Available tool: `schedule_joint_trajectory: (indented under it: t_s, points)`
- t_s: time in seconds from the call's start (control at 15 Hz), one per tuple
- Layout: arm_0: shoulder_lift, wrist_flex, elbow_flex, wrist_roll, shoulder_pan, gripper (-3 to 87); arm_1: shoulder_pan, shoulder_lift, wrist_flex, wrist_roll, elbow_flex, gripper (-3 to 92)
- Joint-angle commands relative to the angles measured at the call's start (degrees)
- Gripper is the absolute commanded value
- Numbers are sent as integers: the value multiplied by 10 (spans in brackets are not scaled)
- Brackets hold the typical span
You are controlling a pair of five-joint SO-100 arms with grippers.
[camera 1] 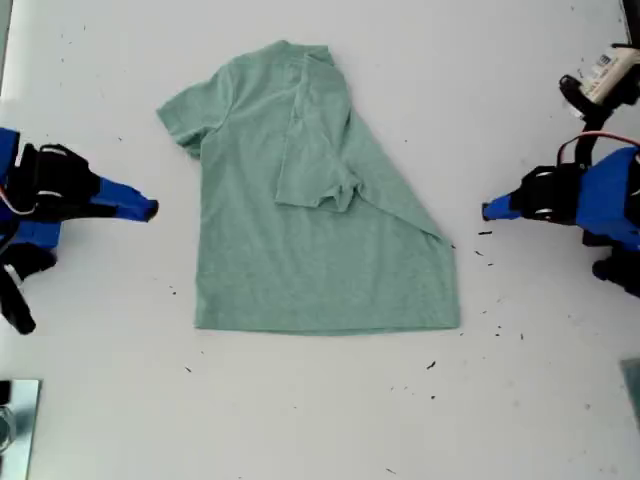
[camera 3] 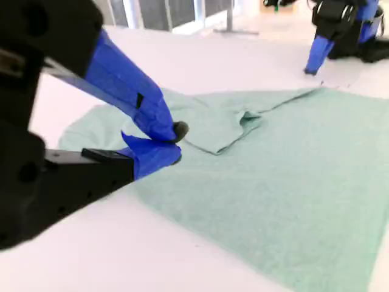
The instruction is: Fold t shirt
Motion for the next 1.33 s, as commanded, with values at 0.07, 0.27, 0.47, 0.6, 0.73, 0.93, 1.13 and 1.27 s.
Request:
schedule_joint_trajectory:
  t_s: [0.07, 0.27, 0.47, 0.6, 0.73, 0.93, 1.13, 1.27]
  points:
    - [-273, 154, -315, 106, -144, -3, -8, 6, -1, 7, 25, 23]
    - [-417, 243, -483, 258, -358, -3, -11, 6, -2, 4, 25, 23]
    - [-487, 243, -514, 316, -435, 275, -18, 6, -2, 4, 25, 23]
    - [-500, 237, -512, 338, -448, 336, -18, 6, -2, 3, 25, 23]
    - [-507, 222, -490, 342, -453, 337, -11, 6, -3, -5, 26, 23]
    - [-527, 126, -381, 339, -445, 327, -12, 6, -4, -7, 26, 23]
    - [-642, 13, -304, 327, -425, 325, -15, 6, -4, -8, 26, 23]
    - [-736, -49, -294, 327, -420, 325, -17, 6, -4, -8, 26, 23]
